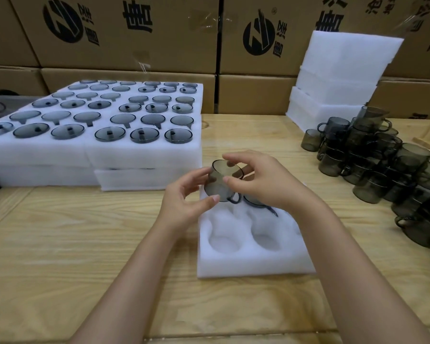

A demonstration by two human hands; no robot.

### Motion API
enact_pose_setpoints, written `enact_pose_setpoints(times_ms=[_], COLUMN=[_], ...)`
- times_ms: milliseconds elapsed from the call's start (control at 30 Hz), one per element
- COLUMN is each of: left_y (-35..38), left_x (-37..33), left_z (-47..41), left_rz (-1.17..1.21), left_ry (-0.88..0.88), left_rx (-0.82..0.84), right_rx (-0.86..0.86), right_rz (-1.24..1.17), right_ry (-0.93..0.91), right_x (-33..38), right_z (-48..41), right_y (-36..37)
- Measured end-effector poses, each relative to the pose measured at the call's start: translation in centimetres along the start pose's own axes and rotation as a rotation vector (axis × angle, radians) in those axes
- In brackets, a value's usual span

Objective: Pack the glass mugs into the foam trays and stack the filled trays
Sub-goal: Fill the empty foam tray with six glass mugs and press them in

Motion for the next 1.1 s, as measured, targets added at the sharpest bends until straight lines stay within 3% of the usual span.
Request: enact_pose_setpoints(times_ms=[433,933,1000,1100], left_y=[-0.3,0.6,0.7,0.8], left_x=[0.6,0.8,1.0,1.3], left_z=[0.0,-0.1,-0.1,-0.1], left_rz=[0.071,0.193,0.226,0.294], left_ry=[-0.117,-0.123,-0.144,-0.155], left_rx=[0.132,0.027,0.013,0.005], right_rx=[0.122,0.285,0.315,0.226], right_rz=[0.221,0.449,0.388,0.18], right_ry=[-0.032,-0.178,-0.146,-0.073], right_x=[0.1,1.2,0.8,0.7], right_z=[-0.2,-0.9,-1.1,-1.2], right_y=[0.5,0.7,0.6,1.8])
Point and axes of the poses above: each hand's wrist, its own z-axis away from the middle knuckle, its own y-axis out of the palm, x = y × z, the point moved 3 cm from there along -z, towards the middle knuckle, and after that the axes turned 15 degrees about z, right-handed, at the moved point
